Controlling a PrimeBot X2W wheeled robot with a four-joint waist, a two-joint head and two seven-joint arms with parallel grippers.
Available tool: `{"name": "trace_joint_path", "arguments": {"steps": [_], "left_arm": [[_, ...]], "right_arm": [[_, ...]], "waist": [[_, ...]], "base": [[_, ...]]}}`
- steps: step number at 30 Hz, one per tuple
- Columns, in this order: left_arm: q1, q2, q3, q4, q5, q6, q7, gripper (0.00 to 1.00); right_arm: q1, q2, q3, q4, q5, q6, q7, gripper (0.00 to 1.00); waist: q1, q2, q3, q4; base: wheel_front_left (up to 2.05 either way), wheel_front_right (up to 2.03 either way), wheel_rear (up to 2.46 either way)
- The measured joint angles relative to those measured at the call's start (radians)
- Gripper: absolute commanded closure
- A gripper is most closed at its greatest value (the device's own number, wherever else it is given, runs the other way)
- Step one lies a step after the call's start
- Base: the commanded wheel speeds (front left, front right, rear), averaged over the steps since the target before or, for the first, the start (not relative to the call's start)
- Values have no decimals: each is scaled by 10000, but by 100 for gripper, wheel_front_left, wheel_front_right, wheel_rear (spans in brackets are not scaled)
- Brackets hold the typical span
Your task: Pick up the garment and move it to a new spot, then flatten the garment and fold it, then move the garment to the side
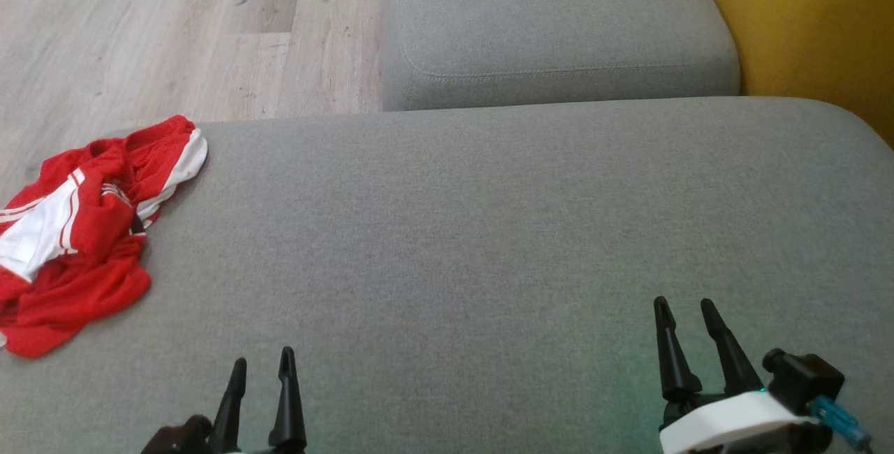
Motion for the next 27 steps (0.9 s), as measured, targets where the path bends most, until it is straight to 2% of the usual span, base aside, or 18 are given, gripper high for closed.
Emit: {"name": "trace_joint_path", "arguments": {"steps": [14,27], "left_arm": [[126,25,-13,295,1313,190,-376,0],[140,54,-4,339,2104,353,-637,0]], "right_arm": [[108,-2,105,240,-1634,0,-359,0],[108,-4,157,326,-2888,0,-708,0]], "waist": [[0,0,-57,49],[-2,0,-138,71]], "base": [[0,0,0],[0,0,0]]}}
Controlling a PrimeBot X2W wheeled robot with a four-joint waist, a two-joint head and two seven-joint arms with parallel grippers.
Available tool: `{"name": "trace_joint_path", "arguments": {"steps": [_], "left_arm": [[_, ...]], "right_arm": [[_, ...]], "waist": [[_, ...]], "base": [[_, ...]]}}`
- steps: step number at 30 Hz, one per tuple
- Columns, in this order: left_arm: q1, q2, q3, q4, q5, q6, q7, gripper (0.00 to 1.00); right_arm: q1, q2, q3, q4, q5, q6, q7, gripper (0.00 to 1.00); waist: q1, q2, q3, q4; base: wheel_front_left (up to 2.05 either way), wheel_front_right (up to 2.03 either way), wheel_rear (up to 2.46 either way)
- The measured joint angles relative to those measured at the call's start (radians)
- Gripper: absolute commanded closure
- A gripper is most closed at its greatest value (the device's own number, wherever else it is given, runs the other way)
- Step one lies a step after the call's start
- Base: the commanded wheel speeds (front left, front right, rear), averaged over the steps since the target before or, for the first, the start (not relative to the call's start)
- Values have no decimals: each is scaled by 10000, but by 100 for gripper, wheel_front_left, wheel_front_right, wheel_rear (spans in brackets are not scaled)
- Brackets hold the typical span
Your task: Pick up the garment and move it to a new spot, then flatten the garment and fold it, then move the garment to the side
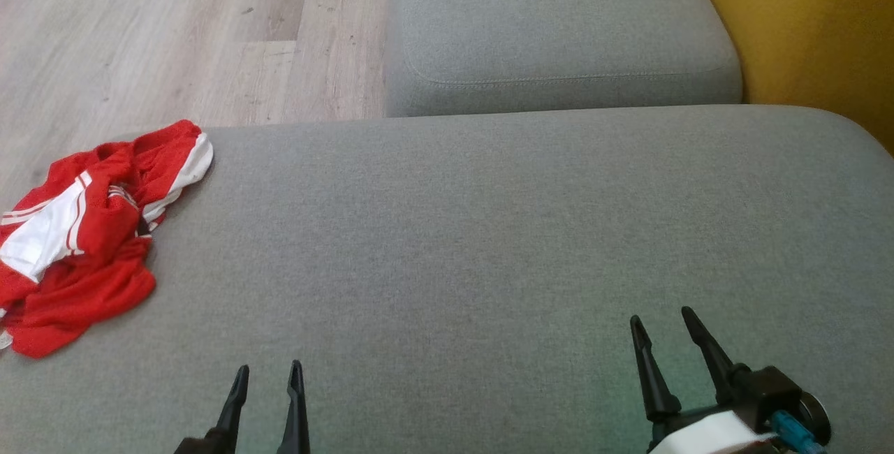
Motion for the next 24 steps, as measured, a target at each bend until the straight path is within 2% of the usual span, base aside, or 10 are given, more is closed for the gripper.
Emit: {"name": "trace_joint_path", "arguments": {"steps": [17,24], "left_arm": [[11,61,-17,-8,-46,88,15,0],[2,192,-67,-48,-44,151,109,0]], "right_arm": [[0,-2,-17,36,-10,0,0,0],[61,-8,-314,35,50,0,0,0]], "waist": [[1,0,25,45],[1,0,-36,682]], "base": [[0,0,0],[0,0,0]]}}
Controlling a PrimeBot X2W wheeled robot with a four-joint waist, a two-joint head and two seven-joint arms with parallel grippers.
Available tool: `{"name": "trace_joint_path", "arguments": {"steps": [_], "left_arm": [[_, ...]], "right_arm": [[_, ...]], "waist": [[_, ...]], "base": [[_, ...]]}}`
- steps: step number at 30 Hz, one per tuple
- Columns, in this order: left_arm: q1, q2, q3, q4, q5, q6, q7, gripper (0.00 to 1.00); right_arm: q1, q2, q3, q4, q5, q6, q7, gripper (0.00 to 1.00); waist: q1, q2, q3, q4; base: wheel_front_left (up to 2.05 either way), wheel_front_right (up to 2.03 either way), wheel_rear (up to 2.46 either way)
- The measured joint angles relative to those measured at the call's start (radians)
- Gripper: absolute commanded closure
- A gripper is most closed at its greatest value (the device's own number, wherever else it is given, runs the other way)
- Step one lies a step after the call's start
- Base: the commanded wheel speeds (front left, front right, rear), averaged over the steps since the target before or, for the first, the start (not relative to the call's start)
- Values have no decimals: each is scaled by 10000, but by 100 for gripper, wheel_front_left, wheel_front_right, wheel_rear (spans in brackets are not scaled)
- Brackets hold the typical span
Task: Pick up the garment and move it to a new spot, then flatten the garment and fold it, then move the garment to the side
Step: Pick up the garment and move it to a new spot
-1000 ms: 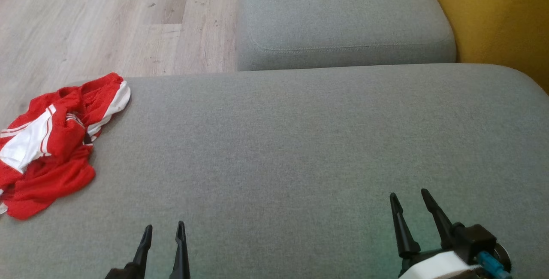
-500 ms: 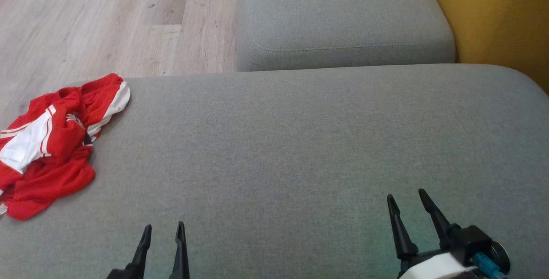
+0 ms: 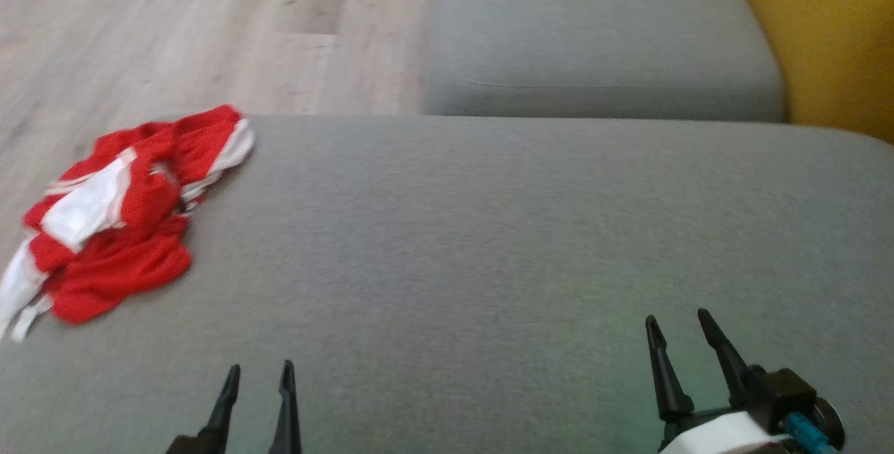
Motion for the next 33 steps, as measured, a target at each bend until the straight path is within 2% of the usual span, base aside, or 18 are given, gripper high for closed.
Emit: {"name": "trace_joint_path", "arguments": {"steps": [6,11,15,28,33], "left_arm": [[2,307,82,-211,0,130,42,0],[2,533,270,-546,0,215,104,0],[8,596,385,-688,-25,364,109,0],[71,640,579,-888,-249,516,-17,0],[81,915,447,-1847,-238,330,17,0]], "right_arm": [[0,0,107,-42,221,0,0,0],[-33,2,477,-121,460,0,0,0],[-118,4,838,-121,472,0,0,0],[-523,2,941,-40,424,0,0,0],[-426,2,414,-324,196,0,0,0]], "waist": [[1,0,-56,1100],[1,0,-45,2517],[0,0,50,3110],[1,0,354,3437],[0,0,428,3544]], "base": [[0,0,0],[0,0,0],[0,0,0],[0,0,0],[0,0,0]]}}
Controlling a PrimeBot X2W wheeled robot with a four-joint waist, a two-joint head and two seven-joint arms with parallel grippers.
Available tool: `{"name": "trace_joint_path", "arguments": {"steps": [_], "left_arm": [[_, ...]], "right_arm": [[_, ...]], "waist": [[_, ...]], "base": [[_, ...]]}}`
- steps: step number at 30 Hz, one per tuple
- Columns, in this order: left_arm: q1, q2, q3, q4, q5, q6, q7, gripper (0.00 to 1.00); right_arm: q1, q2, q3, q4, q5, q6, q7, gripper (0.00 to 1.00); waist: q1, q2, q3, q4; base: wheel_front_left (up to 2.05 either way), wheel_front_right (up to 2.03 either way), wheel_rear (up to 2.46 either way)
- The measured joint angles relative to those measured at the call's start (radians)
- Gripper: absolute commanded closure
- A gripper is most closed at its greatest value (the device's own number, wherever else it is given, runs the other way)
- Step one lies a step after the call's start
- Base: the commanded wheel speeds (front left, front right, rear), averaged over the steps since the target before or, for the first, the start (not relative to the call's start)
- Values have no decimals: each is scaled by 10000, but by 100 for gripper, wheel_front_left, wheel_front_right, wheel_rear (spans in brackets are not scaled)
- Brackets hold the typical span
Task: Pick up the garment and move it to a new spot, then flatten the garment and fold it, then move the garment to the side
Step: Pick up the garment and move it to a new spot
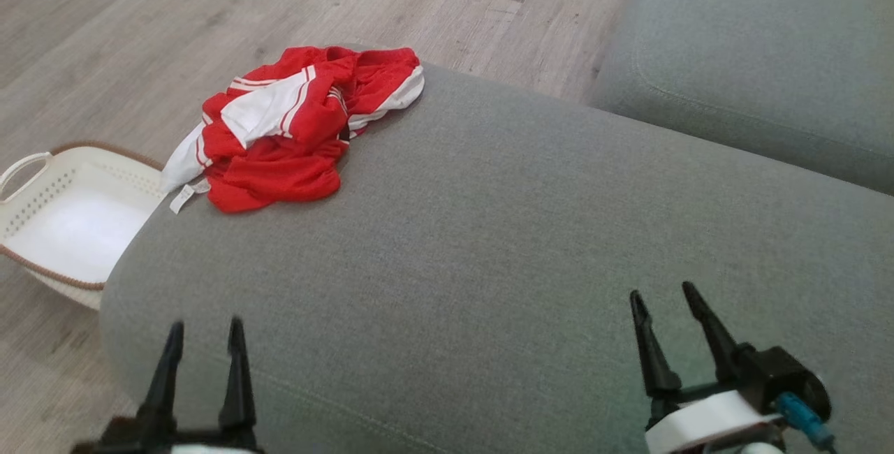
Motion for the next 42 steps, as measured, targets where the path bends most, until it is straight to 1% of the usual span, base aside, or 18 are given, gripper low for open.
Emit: {"name": "trace_joint_path", "arguments": {"steps": [1,3,4,6,8,10,12,13,15,18,21,23,27,32,36,39,41,42], "left_arm": [[0,0,0,0,0,0,0,0],[-207,259,-35,-723,90,-86,236,0],[-415,439,-23,-1150,119,-142,516,0],[-1144,895,102,-1801,176,-297,1133,0],[-2248,1620,474,-2059,238,-510,1682,0],[-3431,2474,936,-2052,313,-688,2205,0],[-4586,3093,1256,-1898,253,-859,2583,0],[-5132,3342,1275,-1710,230,-965,2729,0],[-6223,3599,1264,-1049,-109,-1122,3145,0],[-7519,3730,1254,58,-616,-1200,3547,0],[-8573,3720,1248,1308,-1114,-1277,3829,0],[-8994,3728,1081,2165,-1139,-1290,4010,0],[-9100,3710,512,3636,-1026,-1369,4059,0],[-9112,3413,-4,5053,-1308,-1381,4119,0],[-9158,3279,-104,6105,-1348,-1421,4355,0],[-9222,3306,-102,6778,-1348,-1319,4512,0],[-9409,3304,-98,7112,-1346,-1122,4452,0],[-9532,3306,-96,7239,-1346,-1057,4399,17]], "right_arm": [[0,0,0,0,0,0,0,0],[-2,0,-94,-171,-146,0,0,0],[-2,0,-113,-234,-201,0,0,0],[-8,-2,-163,-303,-194,0,0,0],[-52,-2,-148,-397,-249,0,0,0],[-141,0,-65,-502,-466,0,0,0],[-358,-4,2,-623,-711,0,-2,0],[-524,-2,25,-667,-815,0,-2,0],[-919,-8,96,-723,-1047,0,-2,0],[-1398,-19,228,-792,-1317,0,4,0],[-1677,-31,267,-963,-1570,0,21,0],[-1799,-46,255,-1093,-1772,0,84,0],[-2031,-54,163,-1436,-2090,0,211,0],[-2086,-59,-115,-1785,-2445,0,389,0],[-2082,-61,-169,-2048,-2535,2,474,0],[-2085,-61,-188,-2201,-2589,0,499,0],[-2086,-61,-217,-2224,-2589,2,499,0],[-2086,-61,-219,-2226,-2589,0,499,0]], "waist": [[0,0,0,0],[-1,0,115,-4],[0,0,195,-33],[1,0,338,-109],[1,0,467,-234],[0,0,604,-421],[-1,0,831,-610],[0,0,962,-713],[0,0,1267,-934],[2,0,1774,-1293],[2,0,2342,-1663],[4,0,2740,-1902],[3,0,3514,-2383],[3,-1,4430,-2870],[2,-1,5005,-3158],[2,-1,5311,-3336],[2,-1,5455,-3422],[2,-1,5499,-3458]], "base": [[0,0,0],[0,0,0],[0,0,0],[0,0,0],[0,0,0],[0,0,0],[0,0,0],[0,0,0],[0,0,0],[0,0,0],[0,0,0],[0,0,0],[0,0,0],[0,0,0],[0,0,0],[0,0,0],[0,0,0],[0,0,0]]}}
